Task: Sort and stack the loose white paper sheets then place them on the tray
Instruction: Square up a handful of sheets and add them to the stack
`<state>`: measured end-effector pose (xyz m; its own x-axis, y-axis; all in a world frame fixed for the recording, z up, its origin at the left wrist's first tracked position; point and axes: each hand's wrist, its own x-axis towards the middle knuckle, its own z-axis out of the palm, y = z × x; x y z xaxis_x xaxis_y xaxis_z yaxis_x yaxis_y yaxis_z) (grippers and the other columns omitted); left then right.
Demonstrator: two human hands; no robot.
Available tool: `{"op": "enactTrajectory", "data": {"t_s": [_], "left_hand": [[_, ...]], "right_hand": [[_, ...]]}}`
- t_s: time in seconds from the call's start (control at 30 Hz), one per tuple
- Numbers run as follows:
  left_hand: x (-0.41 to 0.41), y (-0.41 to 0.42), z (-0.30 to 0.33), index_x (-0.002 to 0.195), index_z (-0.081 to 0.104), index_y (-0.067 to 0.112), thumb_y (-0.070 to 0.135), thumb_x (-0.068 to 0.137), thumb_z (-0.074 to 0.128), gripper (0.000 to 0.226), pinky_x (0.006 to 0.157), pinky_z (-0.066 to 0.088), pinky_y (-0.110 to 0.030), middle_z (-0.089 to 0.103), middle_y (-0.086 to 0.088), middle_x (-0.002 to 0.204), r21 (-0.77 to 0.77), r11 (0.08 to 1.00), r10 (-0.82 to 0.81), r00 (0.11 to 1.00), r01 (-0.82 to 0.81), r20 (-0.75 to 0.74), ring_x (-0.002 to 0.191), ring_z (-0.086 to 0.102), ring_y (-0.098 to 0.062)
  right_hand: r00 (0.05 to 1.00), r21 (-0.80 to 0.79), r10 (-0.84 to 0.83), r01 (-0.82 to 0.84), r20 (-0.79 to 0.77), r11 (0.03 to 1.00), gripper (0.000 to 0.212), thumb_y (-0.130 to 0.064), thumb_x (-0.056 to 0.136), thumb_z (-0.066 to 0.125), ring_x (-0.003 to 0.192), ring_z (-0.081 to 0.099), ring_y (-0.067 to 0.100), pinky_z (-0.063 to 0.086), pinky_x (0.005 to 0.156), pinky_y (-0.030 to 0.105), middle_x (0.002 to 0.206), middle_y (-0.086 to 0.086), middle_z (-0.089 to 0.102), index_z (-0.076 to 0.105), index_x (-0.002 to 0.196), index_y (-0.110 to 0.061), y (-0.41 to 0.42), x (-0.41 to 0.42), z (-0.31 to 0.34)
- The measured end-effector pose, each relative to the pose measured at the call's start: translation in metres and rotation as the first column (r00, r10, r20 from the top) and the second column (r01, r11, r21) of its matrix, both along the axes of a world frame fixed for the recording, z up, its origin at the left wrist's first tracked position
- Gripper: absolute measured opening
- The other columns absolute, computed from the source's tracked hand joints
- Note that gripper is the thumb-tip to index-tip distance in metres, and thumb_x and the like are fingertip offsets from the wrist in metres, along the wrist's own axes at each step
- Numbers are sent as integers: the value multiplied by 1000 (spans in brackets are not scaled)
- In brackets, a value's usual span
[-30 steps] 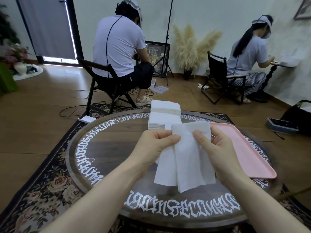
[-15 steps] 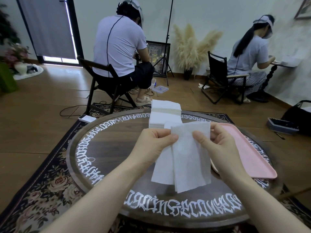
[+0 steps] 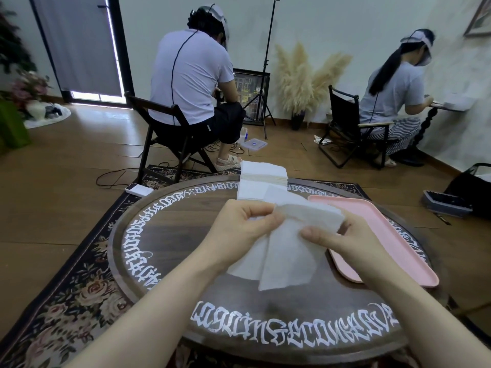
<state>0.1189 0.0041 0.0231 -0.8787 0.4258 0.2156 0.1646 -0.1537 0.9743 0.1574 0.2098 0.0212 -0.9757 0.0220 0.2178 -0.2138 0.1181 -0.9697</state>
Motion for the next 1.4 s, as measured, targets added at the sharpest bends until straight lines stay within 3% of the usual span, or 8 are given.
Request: {"op": "enactTrajectory", "data": {"t_s": [0.23, 0.4, 0.53, 0.73, 0.87, 1.03, 1.2, 1.4], "left_hand": [[-2, 5, 3, 92, 78, 10, 5, 90, 63, 16, 75, 58, -28, 76, -12, 94, 148, 988, 34, 995, -48, 93, 81, 71, -18], [-7, 3, 4, 108, 70, 29, -3, 97, 52, 38, 103, 48, -40, 70, -3, 119, 123, 966, 221, 973, -227, 62, 114, 63, -23], [-11, 1, 1, 140, 42, 35, -7, 98, 47, 59, 88, 56, -29, 72, 7, 116, 220, 951, 213, 976, -217, 38, 105, 68, -11], [-13, 4, -4, 153, 21, 28, -12, 98, 41, 70, 78, 57, -22, 75, 18, 95, 219, 960, 180, 984, -176, 3, 88, 71, -2], [-12, 8, -7, 154, 12, 36, -11, 98, 41, 78, 88, 54, -40, 75, 14, 99, 166, 966, 203, 979, -197, -19, 92, 68, -13], [-11, 8, -5, 138, 43, 29, -3, 100, 44, 50, 67, 55, -22, 76, 5, 92, 237, 968, 75, 995, -88, 64, 79, 71, -9], [-9, 6, -1, 126, 59, 15, 0, 93, 58, 37, 75, 58, -35, 76, -9, 94, 259, 959, 76, 984, -117, 161, 81, 72, -21], [-14, 6, -7, 143, 42, 22, -7, 89, 62, 64, 64, 56, -25, 77, 5, 85, 185, 958, 188, 966, -221, 179, 75, 71, -9]], "right_hand": [[976, -120, 98, -76, 195, 990, 47, -28, 65, 86, 101, 70, 34, 57, 88, 45, 110, 16, 73, 73, 105, -7, -1, -3, -17], [977, -248, -213, 214, 30, 945, 36, -32, 66, 73, 85, 74, 19, 60, 67, 28, 96, 4, 78, 72, 97, -11, -4, -10, -14], [981, -533, -192, 168, 11, 829, 25, -20, 77, 65, 71, 71, 14, 58, 61, 27, 81, -2, 74, 64, 99, -8, 5, -14, -6], [990, -397, -8, 64, 139, 916, 38, -22, 70, 72, 93, 73, 21, 60, 72, 29, 105, 8, 76, 71, 106, -7, -6, -9, -17], [984, -222, -48, 87, 173, 971, 50, -34, 63, 77, 93, 73, 28, 61, 77, 38, 103, 10, 76, 71, 105, -8, -11, -5, -18], [979, -224, -113, 151, 170, 963, 44, -24, 69, 71, 98, 70, 36, 55, 89, 50, 102, 14, 75, 69, 108, -4, -13, -5, -18], [981, -216, -97, 132, 167, 967, 47, -25, 70, 72, 100, 71, 33, 55, 88, 48, 106, 12, 75, 68, 112, -5, -10, -4, -17], [993, -347, 47, -6, 110, 938, 38, -31, 63, 87, 103, 70, 27, 59, 85, 36, 113, 13, 73, 79, 98, -17, -5, -3, -16]]}}
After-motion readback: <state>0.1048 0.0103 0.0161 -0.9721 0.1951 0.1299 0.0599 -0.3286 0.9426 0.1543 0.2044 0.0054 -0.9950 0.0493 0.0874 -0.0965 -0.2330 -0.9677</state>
